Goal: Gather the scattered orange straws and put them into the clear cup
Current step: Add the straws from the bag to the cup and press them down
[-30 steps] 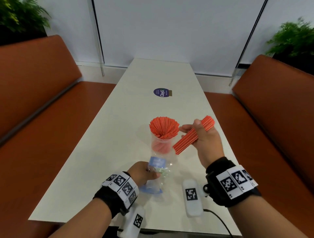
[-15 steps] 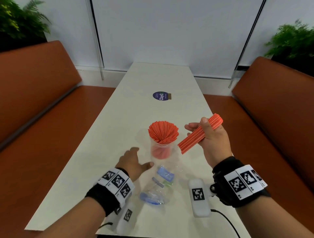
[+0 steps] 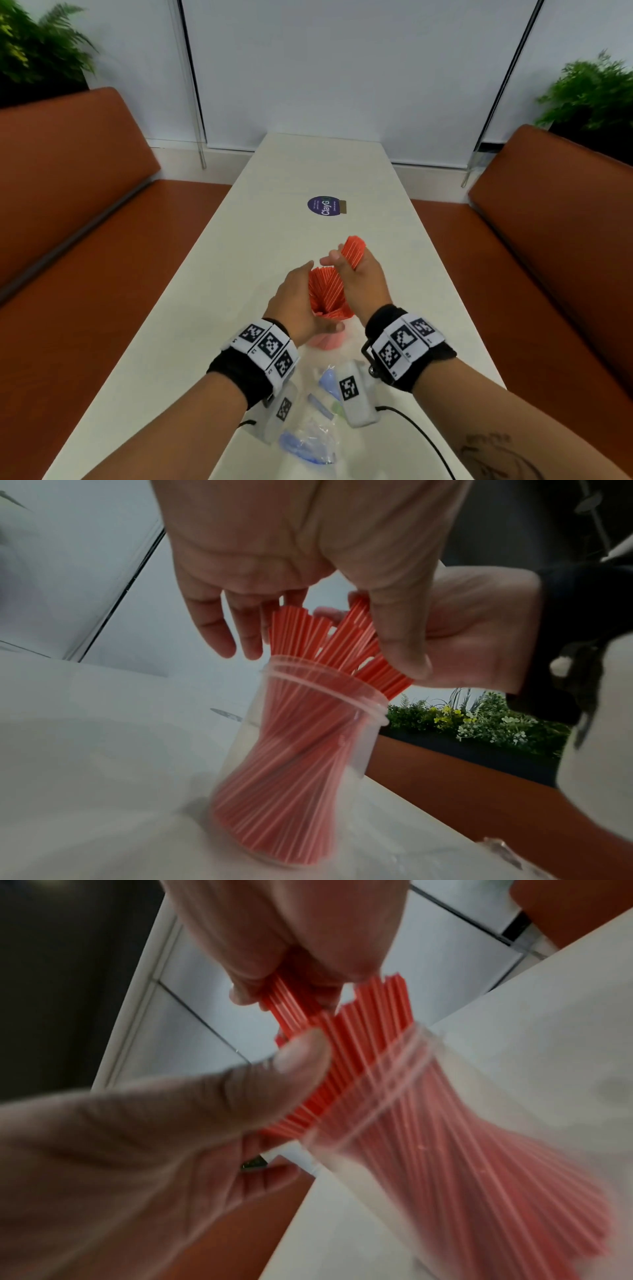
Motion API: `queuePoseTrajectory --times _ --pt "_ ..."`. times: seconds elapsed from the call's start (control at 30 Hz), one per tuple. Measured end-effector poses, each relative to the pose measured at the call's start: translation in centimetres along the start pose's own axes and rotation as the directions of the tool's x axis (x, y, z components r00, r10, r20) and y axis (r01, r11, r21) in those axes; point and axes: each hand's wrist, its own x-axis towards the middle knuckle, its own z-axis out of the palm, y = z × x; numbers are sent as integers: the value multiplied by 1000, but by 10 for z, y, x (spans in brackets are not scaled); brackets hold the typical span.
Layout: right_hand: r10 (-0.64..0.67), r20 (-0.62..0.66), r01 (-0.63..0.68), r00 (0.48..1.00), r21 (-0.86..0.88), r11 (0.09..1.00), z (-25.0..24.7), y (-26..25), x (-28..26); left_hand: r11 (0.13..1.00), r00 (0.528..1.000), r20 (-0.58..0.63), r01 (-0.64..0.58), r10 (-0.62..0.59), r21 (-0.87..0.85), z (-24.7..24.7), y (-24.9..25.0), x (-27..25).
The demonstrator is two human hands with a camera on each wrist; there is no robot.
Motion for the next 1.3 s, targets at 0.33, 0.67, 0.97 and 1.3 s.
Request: queuePoseTrajectory --times 0.33,0.67,0.97,1.3 --pt "48 1 -44 999 -374 926 5 22 19 999 999 -21 -31 31 -18 0 -5 15" --pt "122 184 14 975 -604 797 3 10 15 924 946 -26 -310 324 223 -7 7 9" --pt "-69 334 228 940 -463 857 -15 10 -7 893 952 56 -303 302 333 -8 -10 9" --pt "-244 416 476 876 -664 577 -22 35 -18 806 929 81 -354 361 475 -8 -15 1"
